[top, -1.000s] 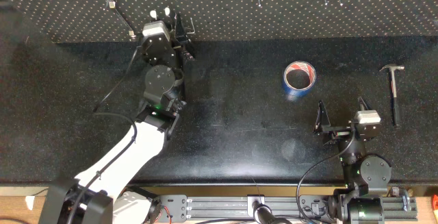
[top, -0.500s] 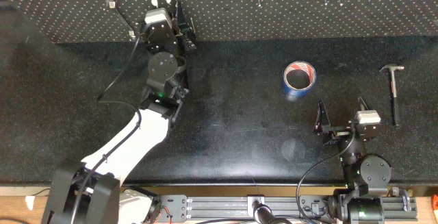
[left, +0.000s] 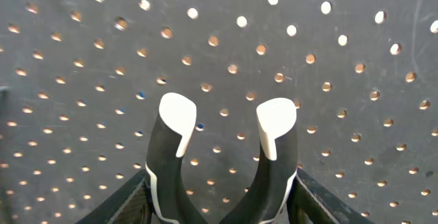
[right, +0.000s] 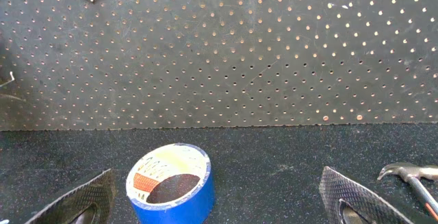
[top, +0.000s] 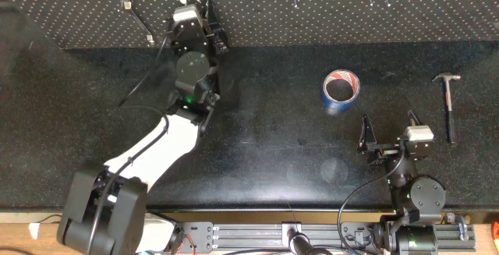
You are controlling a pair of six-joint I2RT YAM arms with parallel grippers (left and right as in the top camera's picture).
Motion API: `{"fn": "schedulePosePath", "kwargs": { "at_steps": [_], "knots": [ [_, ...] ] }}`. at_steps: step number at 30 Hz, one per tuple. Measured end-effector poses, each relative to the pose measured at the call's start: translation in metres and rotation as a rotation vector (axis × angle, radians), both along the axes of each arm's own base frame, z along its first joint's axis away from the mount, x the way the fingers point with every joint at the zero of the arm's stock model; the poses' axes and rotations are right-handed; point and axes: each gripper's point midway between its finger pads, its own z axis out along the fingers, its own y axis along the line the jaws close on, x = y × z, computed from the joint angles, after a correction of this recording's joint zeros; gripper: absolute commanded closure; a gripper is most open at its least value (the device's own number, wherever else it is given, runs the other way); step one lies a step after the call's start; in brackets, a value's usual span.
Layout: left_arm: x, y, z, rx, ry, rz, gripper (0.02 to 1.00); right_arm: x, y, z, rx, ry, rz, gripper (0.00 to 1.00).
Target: Place Tools Onto Pegboard
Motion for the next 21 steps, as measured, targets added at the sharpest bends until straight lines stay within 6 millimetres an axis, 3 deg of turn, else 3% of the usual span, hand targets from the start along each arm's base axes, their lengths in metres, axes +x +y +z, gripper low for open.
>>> {"fn": "schedulePosePath", "kwargs": {
  "at_steps": [9, 11, 13, 15, 18, 21],
  "knots": [
    [0.012, -0.005, -0.025, 0.019, 0.051, -0.005, 0.989, 0.000, 0.000, 0.000, 0.000, 0.000, 0.000, 0.025],
    [0.013, -0.006, -0.029, 0.023, 0.060, -0.005, 0.807, 0.000, 0.000, 0.000, 0.000, 0.000, 0.000, 0.025],
    [0.014, -0.006, -0.032, 0.025, 0.066, -0.008, 0.726, 0.000, 0.000, 0.000, 0.000, 0.000, 0.000, 0.025],
    [0.015, -0.004, -0.035, 0.029, 0.078, -0.010, 0.717, 0.000, 0.000, 0.000, 0.000, 0.000, 0.000, 0.027],
    [0.016, 0.001, -0.037, 0.031, 0.086, -0.001, 0.511, 0.000, 0.000, 0.000, 0.000, 0.000, 0.000, 0.025],
    [0.016, 0.001, -0.037, 0.031, 0.086, -0.002, 0.430, 0.000, 0.000, 0.000, 0.000, 0.000, 0.000, 0.025]
  ]
}}
